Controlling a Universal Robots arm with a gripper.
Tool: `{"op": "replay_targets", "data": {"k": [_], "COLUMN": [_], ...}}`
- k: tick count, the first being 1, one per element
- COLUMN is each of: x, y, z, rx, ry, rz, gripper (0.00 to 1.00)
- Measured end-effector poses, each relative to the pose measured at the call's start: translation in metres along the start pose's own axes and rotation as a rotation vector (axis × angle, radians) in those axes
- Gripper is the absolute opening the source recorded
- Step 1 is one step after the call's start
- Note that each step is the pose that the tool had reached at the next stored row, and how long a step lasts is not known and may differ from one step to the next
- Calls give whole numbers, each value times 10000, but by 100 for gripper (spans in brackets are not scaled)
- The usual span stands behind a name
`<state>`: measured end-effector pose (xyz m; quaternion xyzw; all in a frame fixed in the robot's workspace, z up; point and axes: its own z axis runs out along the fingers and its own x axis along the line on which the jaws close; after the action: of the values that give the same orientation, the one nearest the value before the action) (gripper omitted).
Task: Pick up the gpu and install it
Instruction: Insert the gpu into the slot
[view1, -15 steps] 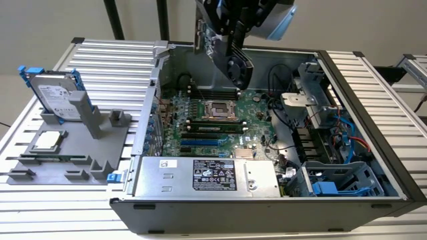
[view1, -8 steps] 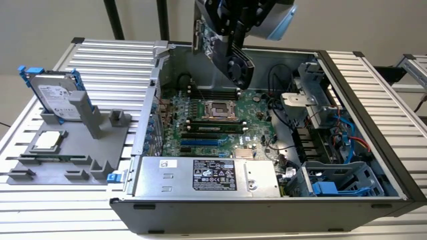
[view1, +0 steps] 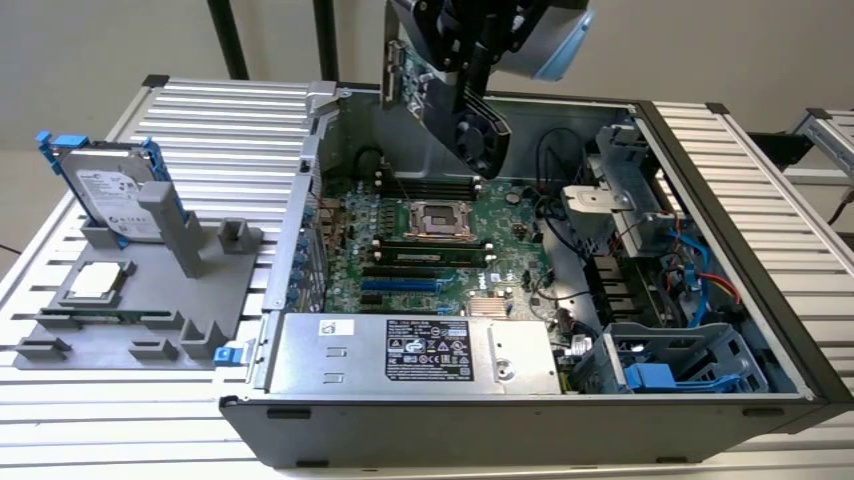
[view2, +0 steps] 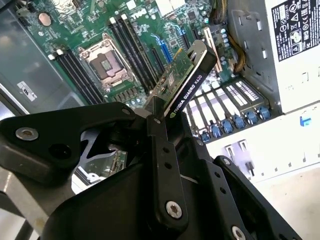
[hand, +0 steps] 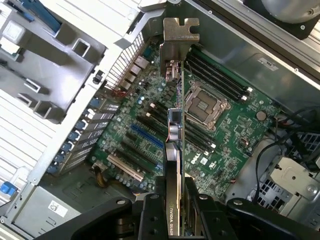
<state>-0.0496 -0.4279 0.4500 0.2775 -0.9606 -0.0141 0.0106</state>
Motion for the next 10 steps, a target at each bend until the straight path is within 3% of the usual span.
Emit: {"op": "replay_targets", "data": {"k": [10], "x": [0], "y": [0], "z": [0], "rx": [6], "ry": [16], "rz": [-481], "gripper": [0]}}
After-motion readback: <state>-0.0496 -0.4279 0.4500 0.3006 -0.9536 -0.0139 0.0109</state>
